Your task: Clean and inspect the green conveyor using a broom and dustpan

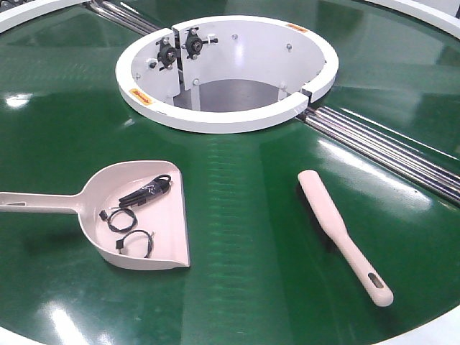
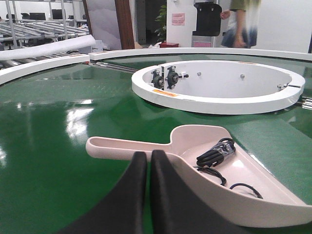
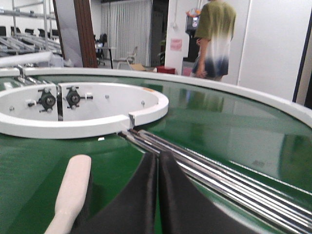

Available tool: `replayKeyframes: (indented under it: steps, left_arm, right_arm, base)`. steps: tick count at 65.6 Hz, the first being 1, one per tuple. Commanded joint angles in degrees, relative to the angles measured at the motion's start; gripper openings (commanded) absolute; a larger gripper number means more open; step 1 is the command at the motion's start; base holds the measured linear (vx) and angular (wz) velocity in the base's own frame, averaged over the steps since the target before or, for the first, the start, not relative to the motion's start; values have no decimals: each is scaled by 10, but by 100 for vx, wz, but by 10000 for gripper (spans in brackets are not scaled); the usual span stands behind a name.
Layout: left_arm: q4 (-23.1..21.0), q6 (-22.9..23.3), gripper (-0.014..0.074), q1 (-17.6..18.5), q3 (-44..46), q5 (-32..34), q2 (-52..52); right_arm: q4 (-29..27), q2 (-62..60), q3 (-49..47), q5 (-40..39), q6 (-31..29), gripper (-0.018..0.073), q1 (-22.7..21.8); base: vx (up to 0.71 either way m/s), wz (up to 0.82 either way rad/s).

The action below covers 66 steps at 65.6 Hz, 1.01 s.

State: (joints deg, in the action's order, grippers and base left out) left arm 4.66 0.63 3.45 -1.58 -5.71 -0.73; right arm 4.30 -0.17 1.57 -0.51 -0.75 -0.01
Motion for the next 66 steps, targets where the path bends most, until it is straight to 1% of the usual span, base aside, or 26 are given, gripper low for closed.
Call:
replayKeyframes:
  steps: [1,9,17,28,36,66]
  left_arm:
    - [-5,6,-6,0,-5,47,-8]
    - [-5,6,-6,0,-5,47,-8]
    - [-5,6,-6,0,-5,47,-8]
    - [-5,6,-6,0,-5,47,-8]
    - [-5,6,-6,0,-5,47,-8]
    - [-5,6,-6,0,-5,47,-8]
  right_arm:
    - [2,-12,2,-49,-6,-8,-4]
    - [0,-11,2,-56,-2,-8,-4]
    - [0,-11,2,-56,16,-8,-4]
    - [0,-11,2,-26,19,-8,-4]
    - [0,-11,2,-27,41,-8,-4]
    - [0,-11,2,-26,41,-8,-4]
  base:
    - [0,0]
    - [0,0]
    - [0,0]
    - [0,0]
    - [0,0]
    - [0,0]
